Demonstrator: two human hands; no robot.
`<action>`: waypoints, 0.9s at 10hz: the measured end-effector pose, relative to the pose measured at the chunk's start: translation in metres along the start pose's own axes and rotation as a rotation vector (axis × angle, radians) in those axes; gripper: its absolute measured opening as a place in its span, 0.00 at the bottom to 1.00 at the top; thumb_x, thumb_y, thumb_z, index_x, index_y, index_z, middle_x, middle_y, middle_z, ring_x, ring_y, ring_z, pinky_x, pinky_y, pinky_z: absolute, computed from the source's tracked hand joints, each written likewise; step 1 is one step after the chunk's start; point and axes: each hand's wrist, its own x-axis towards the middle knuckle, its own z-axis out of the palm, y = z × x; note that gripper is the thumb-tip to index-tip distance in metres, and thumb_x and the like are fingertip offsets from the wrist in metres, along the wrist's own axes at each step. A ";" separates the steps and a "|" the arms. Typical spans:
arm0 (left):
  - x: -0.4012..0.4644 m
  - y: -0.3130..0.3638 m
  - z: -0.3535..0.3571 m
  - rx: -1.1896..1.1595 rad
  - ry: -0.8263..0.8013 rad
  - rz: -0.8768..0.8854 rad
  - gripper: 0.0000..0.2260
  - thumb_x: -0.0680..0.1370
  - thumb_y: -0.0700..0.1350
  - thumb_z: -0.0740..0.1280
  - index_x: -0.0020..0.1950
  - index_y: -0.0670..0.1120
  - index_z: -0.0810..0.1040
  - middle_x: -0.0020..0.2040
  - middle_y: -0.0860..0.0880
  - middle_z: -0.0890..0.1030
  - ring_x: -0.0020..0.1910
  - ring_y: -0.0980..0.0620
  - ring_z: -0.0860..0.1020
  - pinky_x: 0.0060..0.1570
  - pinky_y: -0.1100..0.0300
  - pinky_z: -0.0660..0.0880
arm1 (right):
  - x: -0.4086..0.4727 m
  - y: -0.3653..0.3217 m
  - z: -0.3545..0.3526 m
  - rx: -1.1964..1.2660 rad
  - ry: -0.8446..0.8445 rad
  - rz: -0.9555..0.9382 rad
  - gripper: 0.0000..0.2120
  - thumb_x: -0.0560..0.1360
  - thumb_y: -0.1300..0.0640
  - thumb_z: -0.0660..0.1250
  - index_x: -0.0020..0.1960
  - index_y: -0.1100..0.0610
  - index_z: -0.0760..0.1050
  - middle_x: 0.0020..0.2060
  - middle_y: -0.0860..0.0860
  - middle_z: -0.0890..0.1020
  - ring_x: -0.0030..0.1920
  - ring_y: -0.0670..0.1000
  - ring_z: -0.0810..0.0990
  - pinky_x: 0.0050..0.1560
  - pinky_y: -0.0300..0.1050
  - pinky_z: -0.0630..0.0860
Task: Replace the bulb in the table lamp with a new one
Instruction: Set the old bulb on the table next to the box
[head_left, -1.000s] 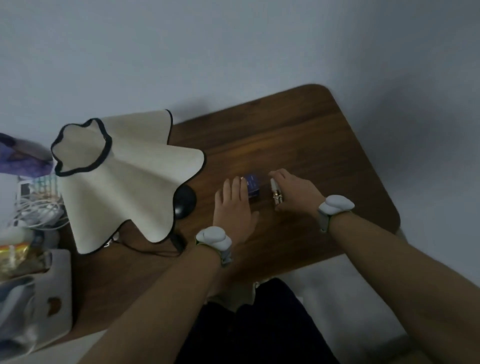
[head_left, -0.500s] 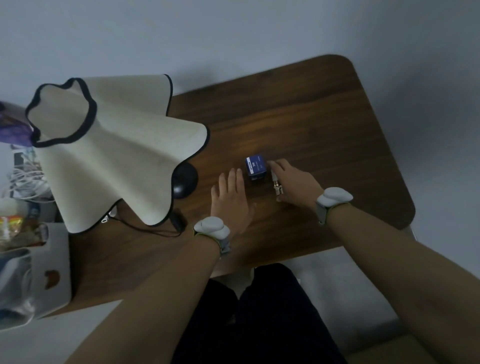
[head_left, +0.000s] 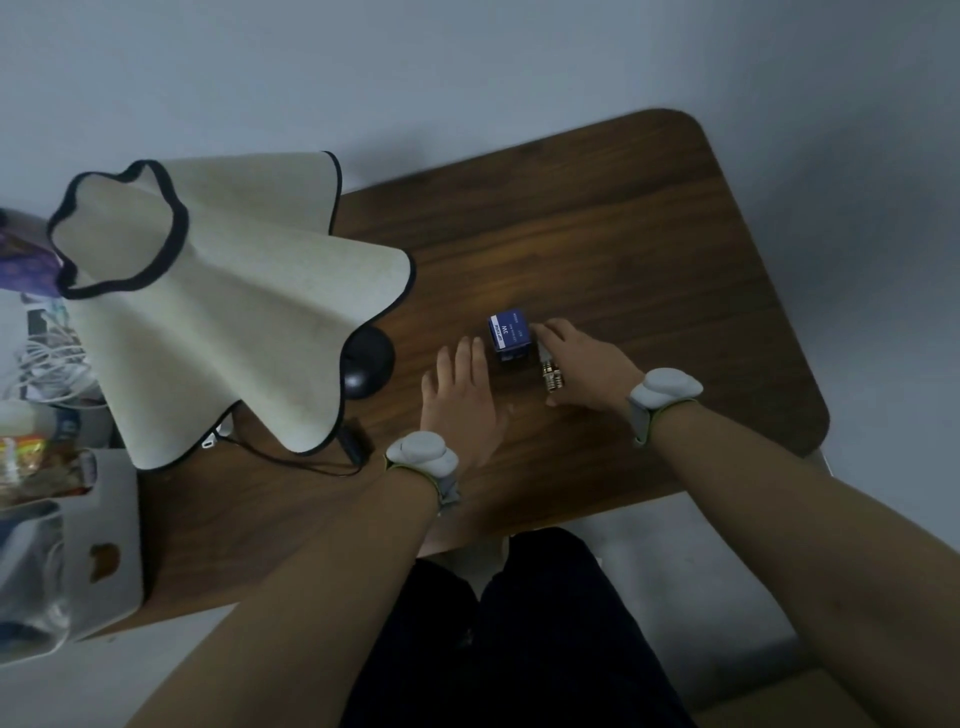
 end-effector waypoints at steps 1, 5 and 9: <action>-0.001 0.000 -0.002 0.002 0.000 -0.001 0.43 0.79 0.63 0.64 0.84 0.43 0.49 0.83 0.45 0.56 0.81 0.40 0.57 0.75 0.41 0.65 | 0.000 0.000 0.000 0.004 -0.001 0.008 0.56 0.67 0.49 0.82 0.83 0.51 0.50 0.79 0.54 0.57 0.75 0.60 0.67 0.64 0.62 0.77; -0.001 -0.005 -0.004 -0.027 -0.060 -0.040 0.47 0.78 0.61 0.68 0.84 0.43 0.44 0.84 0.45 0.51 0.82 0.39 0.54 0.76 0.40 0.62 | -0.003 0.001 -0.002 -0.021 0.020 0.025 0.56 0.67 0.46 0.82 0.83 0.51 0.49 0.79 0.54 0.57 0.75 0.60 0.68 0.61 0.62 0.78; 0.000 -0.002 -0.006 -0.033 -0.064 -0.025 0.45 0.79 0.61 0.67 0.84 0.43 0.45 0.84 0.45 0.51 0.82 0.39 0.53 0.76 0.40 0.62 | -0.009 0.005 -0.008 -0.008 0.002 0.056 0.58 0.67 0.46 0.82 0.83 0.52 0.47 0.80 0.55 0.55 0.75 0.61 0.66 0.64 0.62 0.77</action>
